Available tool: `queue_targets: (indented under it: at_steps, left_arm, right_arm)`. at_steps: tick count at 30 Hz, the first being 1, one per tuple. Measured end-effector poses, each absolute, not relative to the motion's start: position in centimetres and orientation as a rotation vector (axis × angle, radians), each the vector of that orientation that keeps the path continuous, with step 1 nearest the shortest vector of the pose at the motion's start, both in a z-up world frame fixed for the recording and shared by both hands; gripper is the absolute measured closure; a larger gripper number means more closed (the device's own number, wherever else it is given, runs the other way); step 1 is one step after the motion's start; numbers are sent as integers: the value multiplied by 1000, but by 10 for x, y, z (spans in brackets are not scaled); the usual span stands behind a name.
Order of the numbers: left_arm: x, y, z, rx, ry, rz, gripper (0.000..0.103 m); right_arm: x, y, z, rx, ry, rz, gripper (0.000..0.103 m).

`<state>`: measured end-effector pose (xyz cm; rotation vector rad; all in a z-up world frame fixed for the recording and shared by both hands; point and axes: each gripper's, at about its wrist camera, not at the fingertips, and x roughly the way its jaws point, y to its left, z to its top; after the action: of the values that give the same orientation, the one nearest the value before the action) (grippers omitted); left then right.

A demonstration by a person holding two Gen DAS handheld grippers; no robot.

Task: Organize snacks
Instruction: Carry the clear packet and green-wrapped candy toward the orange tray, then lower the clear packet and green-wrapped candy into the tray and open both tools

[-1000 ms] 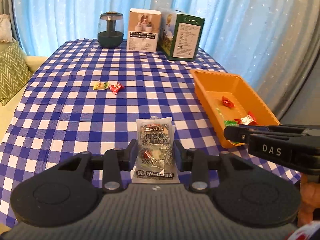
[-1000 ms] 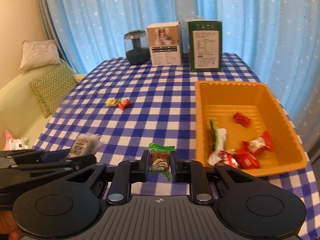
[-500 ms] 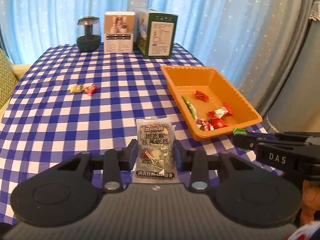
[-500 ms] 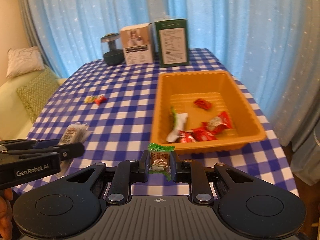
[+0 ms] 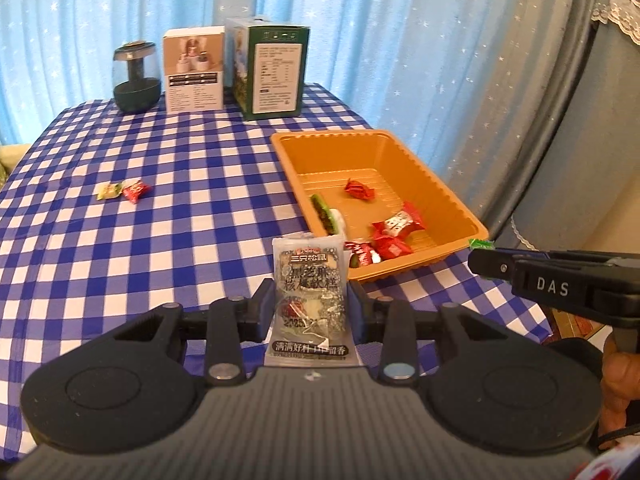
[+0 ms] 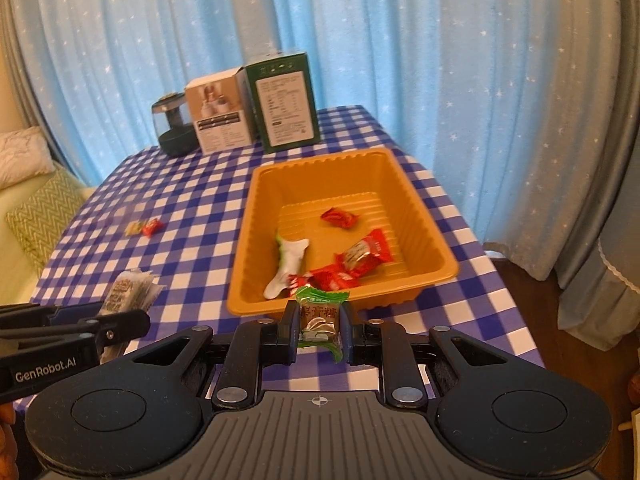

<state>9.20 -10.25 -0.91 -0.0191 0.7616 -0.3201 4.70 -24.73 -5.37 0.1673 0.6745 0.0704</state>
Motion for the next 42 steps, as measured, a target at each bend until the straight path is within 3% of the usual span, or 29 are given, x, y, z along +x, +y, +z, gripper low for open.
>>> queue_targets:
  at_steps: [25, 42]
  left_arm:
    - [129, -152, -4, 11, 760, -387, 69]
    - [198, -172, -14, -6, 772, -389, 69]
  right_arm:
    - [73, -293, -53, 220, 652, 10, 82]
    - [136, -305, -59, 220, 656, 45, 82]
